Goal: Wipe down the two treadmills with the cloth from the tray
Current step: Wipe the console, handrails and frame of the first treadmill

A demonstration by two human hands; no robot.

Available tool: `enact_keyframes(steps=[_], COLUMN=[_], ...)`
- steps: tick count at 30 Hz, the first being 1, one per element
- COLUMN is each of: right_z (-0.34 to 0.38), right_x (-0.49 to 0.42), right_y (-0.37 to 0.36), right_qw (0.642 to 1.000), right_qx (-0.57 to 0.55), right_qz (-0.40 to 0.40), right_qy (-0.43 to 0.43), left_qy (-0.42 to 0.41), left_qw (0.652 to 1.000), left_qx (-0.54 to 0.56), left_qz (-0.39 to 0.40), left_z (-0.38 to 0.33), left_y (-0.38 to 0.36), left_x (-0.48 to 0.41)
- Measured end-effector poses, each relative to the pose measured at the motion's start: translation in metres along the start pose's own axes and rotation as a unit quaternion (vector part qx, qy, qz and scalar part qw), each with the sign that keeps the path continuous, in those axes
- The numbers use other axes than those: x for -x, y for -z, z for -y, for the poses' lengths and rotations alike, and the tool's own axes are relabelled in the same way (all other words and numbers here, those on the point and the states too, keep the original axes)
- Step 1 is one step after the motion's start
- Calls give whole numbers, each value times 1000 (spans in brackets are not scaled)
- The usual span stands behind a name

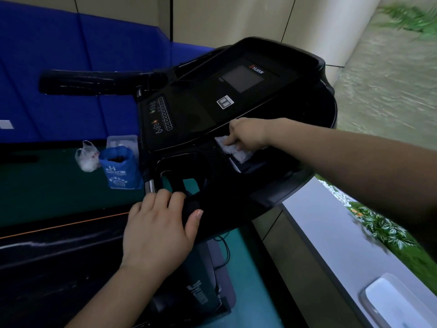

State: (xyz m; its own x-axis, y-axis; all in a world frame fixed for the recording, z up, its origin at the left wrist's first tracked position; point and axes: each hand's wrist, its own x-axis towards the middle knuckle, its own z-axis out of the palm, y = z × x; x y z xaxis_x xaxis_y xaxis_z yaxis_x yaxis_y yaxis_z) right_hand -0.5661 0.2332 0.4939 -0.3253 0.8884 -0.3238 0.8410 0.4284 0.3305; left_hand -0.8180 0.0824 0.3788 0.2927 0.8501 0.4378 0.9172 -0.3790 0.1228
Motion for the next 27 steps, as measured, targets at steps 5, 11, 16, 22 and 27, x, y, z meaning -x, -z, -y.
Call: enact_keyframes(steps=[5, 11, 16, 22, 27], right_z=[-8, -4, -1, -1, 5], right_x=[4, -6, 13, 10, 18], right_y=[-3, -1, 3, -9, 3], right_qw=[999, 1000, 996, 998, 986], right_qx=[27, -20, -54, -61, -118], right_qz=[-13, -14, 72, 35, 112], right_qy=[13, 5, 15, -10, -43], left_qy=[-2, -7, -7, -8, -10], left_qw=[1000, 1000, 1000, 1000, 1000], left_qx=[-5, -9, -9, -12, -12], left_qz=[-3, 6, 5, 4, 2], left_z=[1, 2, 2, 2, 2], left_y=[-1, -1, -1, -1, -2], left_x=[-1, -1, -1, -2, -1])
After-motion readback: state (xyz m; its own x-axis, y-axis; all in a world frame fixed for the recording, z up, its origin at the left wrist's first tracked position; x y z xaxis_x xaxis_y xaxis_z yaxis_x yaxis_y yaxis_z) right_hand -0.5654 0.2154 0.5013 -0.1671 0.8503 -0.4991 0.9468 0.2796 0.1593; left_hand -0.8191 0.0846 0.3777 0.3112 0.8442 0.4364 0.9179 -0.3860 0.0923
